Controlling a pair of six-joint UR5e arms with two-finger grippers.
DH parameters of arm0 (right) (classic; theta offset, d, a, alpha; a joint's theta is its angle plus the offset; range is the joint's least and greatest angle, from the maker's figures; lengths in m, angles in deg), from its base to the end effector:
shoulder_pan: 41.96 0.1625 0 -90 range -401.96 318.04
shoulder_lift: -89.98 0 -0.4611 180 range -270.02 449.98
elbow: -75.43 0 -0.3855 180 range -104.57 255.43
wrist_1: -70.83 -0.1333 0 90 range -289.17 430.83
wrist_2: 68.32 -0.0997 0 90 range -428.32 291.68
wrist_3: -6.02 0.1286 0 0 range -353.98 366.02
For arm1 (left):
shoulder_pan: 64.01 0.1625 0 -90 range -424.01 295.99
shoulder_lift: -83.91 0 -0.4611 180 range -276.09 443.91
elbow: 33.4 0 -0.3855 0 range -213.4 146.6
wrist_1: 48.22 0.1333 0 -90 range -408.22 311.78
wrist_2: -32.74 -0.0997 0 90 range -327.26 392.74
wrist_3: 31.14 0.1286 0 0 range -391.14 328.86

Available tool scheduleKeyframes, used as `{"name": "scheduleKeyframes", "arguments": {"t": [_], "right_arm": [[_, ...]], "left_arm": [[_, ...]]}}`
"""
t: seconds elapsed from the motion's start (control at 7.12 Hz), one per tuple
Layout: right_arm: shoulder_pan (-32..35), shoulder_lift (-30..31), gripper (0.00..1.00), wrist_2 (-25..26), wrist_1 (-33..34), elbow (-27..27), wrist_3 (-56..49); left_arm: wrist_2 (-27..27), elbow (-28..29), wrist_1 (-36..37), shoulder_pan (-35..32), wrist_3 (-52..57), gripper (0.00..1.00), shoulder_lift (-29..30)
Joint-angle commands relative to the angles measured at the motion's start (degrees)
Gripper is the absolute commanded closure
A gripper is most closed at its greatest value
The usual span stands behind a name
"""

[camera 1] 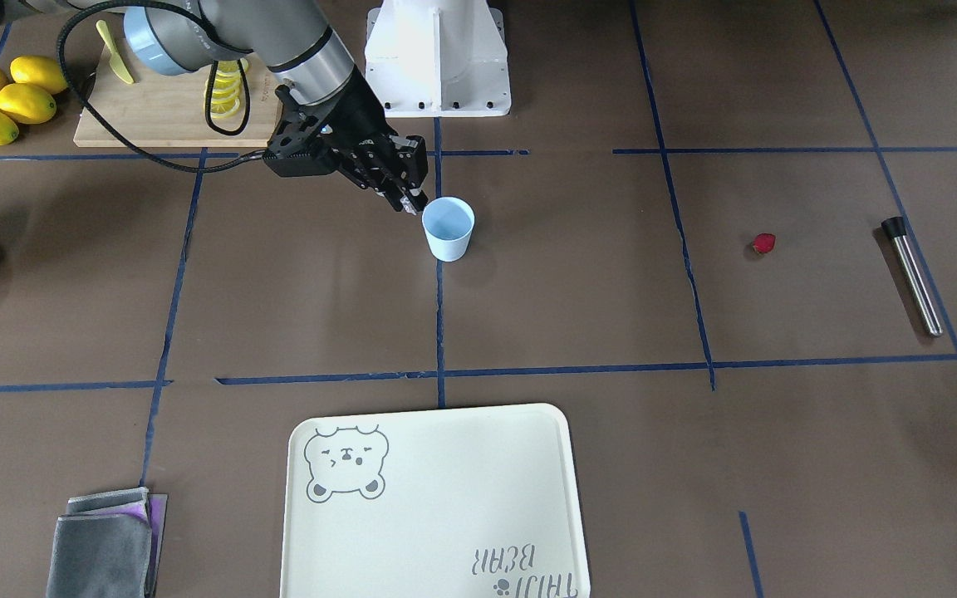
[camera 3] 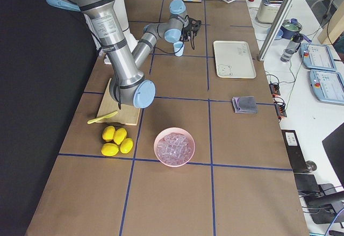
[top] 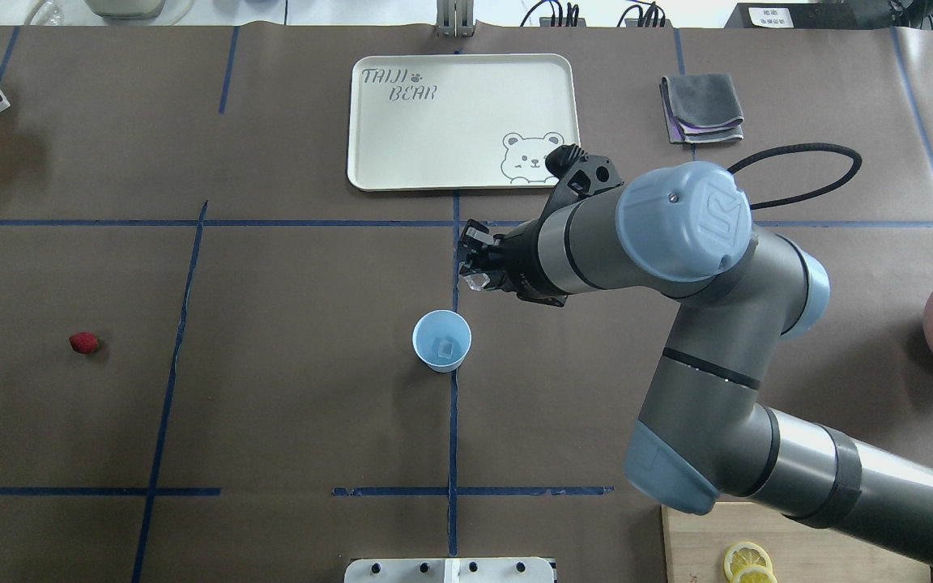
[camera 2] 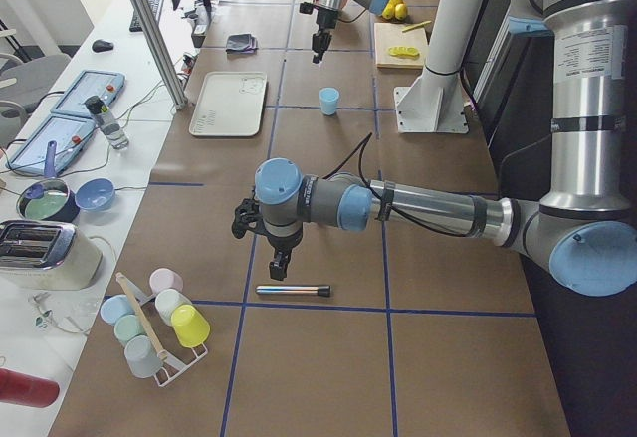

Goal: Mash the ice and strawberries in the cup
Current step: 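Carry the ice cube over the blue cup and open the right gripper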

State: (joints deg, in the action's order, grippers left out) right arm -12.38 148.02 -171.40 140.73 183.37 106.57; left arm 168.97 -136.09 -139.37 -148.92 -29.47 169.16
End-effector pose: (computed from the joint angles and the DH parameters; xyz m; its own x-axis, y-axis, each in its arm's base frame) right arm -0.5088 -0.4086 0.2080 0.2382 0.3403 0.9096 -0.3453 0.9051 -0.2481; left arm 0.0002 -0.4579 0.6409 0.6761 0.2036 -0.7081 -0.1074 0.9780 0.1787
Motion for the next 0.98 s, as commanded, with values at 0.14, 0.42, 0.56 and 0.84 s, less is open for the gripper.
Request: {"name": "scheduleKeyframes", "arguments": {"t": [0.14, 0.42, 0.56, 0.84], "right_arm": [[-4.6, -1.3, 0.89, 5.3, -0.1, -2.2, 0.7], [-6.9, -1.3, 0.75, 7.6, -0.1, -3.7, 0.7], [-7.0, -2.0, 0.6, 7.6, -0.3, -4.8, 0.6], [-7.0, -2.8, 0.36, 7.7, -0.3, -6.3, 0.6]], "left_arm": [[0.0, 0.2, 0.0, 0.0, 0.0, 0.0, 0.0], [0.0, 0.6, 0.0, 0.0, 0.1, 0.0, -0.1], [0.0, 0.6, 0.0, 0.0, 0.1, 0.0, -0.1], [0.0, 0.6, 0.0, 0.0, 0.1, 0.0, 0.0]]}}
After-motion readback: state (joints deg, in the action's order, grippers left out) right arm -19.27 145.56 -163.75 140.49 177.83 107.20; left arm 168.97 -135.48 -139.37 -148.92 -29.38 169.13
